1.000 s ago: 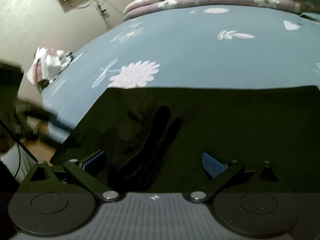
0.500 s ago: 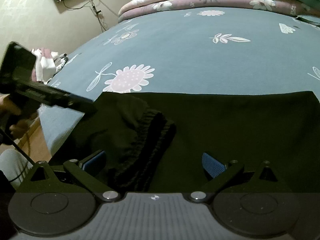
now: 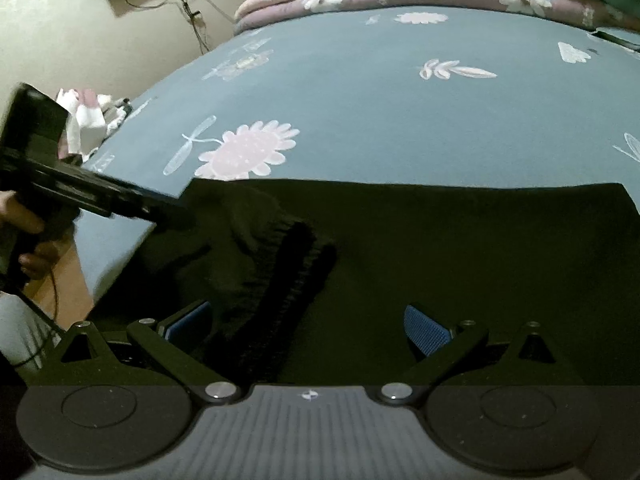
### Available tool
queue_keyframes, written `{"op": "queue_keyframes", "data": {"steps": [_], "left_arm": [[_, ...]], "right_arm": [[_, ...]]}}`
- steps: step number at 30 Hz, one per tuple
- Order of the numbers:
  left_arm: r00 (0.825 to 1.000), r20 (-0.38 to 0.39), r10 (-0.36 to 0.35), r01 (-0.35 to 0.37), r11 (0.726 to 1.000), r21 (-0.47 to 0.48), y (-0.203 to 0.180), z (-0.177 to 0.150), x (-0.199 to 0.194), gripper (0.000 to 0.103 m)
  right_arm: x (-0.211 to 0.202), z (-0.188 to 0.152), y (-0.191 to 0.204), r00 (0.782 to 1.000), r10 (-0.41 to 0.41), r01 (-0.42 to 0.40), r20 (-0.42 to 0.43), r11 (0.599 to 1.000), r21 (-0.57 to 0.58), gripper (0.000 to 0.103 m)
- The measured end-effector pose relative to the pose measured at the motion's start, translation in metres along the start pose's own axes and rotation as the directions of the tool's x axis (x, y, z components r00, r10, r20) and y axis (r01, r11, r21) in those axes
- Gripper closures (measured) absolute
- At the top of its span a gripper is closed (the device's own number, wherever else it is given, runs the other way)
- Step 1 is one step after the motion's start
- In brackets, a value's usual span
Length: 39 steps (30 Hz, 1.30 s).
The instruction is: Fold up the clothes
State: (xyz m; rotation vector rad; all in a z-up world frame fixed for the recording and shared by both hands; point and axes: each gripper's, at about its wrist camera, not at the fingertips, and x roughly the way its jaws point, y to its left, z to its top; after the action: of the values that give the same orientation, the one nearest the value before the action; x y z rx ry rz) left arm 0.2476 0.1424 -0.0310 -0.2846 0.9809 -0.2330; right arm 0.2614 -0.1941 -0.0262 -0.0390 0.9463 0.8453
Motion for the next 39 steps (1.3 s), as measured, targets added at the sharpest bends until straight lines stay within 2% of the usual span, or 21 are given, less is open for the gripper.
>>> {"op": "queue_keyframes", "data": {"steps": [4,8,10,11,16,19,22,25,27,30,35,39], "left_arm": [[1.0,0.008,-0.029,0.028,0.999,0.026,-0.01,0.003,-0.001,0.028],[0.999,-0.035,-0.022,0.022,1.0,-0.002,-0.004,-0.001,0.016,0.028],[0.999,-0.031,-0.034,0.033,0.999,-0.025,0.002,-0.002,0.022,0.023],[0.999,-0.028,-0.047,0.046,0.998,-0.031,0.003,-0.002,0.022,0.02],[0.999,-0.03,-0.045,0.045,0.999,-0.017,0.002,-0.001,0.022,0.02],[0.999,-0.019,-0.041,0.041,0.999,-0.024,0.001,-0.003,0.021,0.02],[0.999,-0.013,-0.041,0.041,0.999,-0.035,0.001,-0.003,0.021,0.02],[0.999,-0.014,-0.035,0.034,0.999,-0.039,0.0,-0.002,0.02,0.02],[1.0,-0.015,-0.018,0.018,0.999,-0.036,-0.004,0.0,0.019,0.02],[1.0,-0.003,0.014,-0.014,1.0,0.009,-0.013,0.003,0.015,0.02],[0.998,0.02,0.056,-0.058,0.995,0.081,-0.03,0.011,0.007,0.02],[0.997,0.028,0.068,-0.071,0.989,0.128,-0.04,0.019,0.004,0.02]], "right_arm": [[0.007,-0.003,-0.008,1.0,0.004,-0.005,0.006,0.998,0.056,0.0],[0.006,-0.005,-0.011,1.0,0.0,-0.002,0.024,0.996,0.086,0.0],[0.003,-0.007,-0.011,1.0,-0.01,0.007,0.029,0.995,0.095,0.0],[-0.001,-0.007,-0.011,0.999,-0.018,0.014,0.034,0.995,0.102,0.0],[-0.029,-0.009,-0.028,0.989,-0.089,0.068,0.118,0.983,0.171,0.0],[-0.041,-0.014,-0.052,0.978,-0.166,0.129,0.124,0.957,0.259,0.0],[-0.043,-0.024,-0.073,0.971,-0.23,0.197,0.064,0.921,0.335,0.0],[-0.058,-0.029,-0.074,0.967,-0.243,0.201,0.08,0.914,0.354,0.0],[-0.075,-0.033,-0.075,0.95,-0.287,0.228,0.122,0.906,0.355,0.0],[-0.095,-0.044,-0.087,0.928,-0.351,0.273,0.123,0.868,0.414,0.0],[-0.115,-0.081,-0.115,0.884,-0.466,0.378,0.028,0.75,0.543,0.0],[-0.12,-0.083,-0.116,0.882,-0.468,0.353,0.057,0.734,0.58,0.0]]}}
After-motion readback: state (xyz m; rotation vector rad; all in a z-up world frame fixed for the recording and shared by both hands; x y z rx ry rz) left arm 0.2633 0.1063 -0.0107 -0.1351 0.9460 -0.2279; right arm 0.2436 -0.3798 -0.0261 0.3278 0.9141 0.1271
